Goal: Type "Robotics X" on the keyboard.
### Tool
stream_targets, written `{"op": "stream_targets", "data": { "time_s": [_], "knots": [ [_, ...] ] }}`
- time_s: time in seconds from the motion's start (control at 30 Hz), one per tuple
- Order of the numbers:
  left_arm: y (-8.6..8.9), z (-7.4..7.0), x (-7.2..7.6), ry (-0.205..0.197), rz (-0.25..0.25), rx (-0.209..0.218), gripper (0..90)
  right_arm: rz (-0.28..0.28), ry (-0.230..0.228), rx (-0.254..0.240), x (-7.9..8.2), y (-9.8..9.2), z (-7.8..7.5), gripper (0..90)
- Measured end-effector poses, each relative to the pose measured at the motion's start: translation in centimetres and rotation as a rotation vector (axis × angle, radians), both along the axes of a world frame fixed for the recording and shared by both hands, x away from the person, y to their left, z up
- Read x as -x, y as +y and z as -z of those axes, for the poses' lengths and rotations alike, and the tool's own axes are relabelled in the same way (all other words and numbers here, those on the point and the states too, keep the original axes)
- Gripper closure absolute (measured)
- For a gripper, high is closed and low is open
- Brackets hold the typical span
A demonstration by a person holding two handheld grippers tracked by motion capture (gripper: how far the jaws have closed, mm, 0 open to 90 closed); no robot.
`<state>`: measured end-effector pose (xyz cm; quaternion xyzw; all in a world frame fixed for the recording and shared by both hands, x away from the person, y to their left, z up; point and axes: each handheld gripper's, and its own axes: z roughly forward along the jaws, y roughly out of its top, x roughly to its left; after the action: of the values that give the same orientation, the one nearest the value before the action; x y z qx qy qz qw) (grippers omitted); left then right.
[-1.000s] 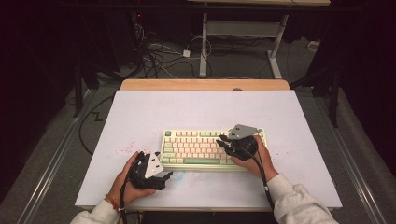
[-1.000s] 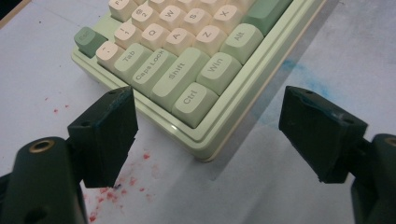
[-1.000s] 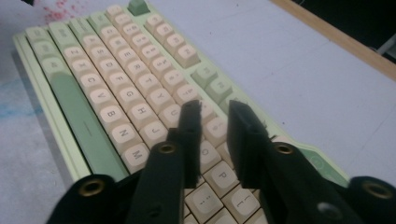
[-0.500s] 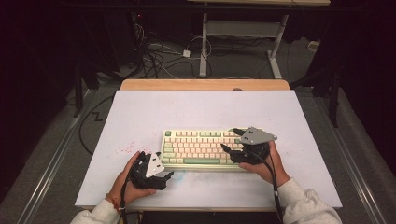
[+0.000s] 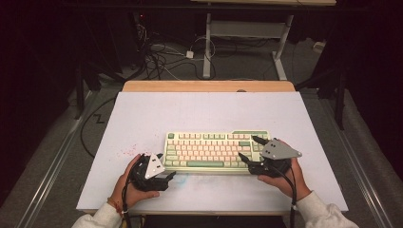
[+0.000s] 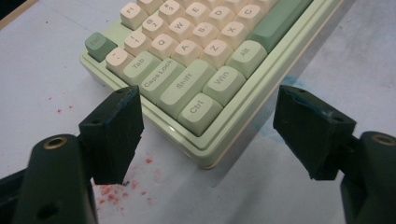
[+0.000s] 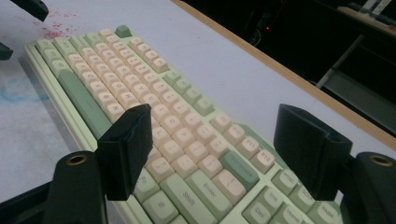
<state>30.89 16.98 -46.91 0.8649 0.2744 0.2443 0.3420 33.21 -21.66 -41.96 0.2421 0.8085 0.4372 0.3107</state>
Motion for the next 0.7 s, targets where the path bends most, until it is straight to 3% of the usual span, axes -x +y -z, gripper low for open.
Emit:
{"op": "stream_targets", "data": {
  "time_s": [0.33, 0.47, 0.7],
  "knots": [
    [0.4, -0.5, 0.0, -0.003, -0.003, 0.037, 27.2, 0.048, -0.013, 0.012, 1.2, -2.3, 0.8, 28.7],
    [0.5, -0.7, 0.0, 0.017, -0.004, 0.068, 34.6, 0.068, -0.012, 0.006, 1.7, -3.2, 1.1, 28.8],
    [0.3, -1.2, -0.2, 0.037, 0.018, 0.079, 48.6, 0.097, 0.004, 0.002, 2.4, -4.6, 1.8, 28.9]
  ]
}}
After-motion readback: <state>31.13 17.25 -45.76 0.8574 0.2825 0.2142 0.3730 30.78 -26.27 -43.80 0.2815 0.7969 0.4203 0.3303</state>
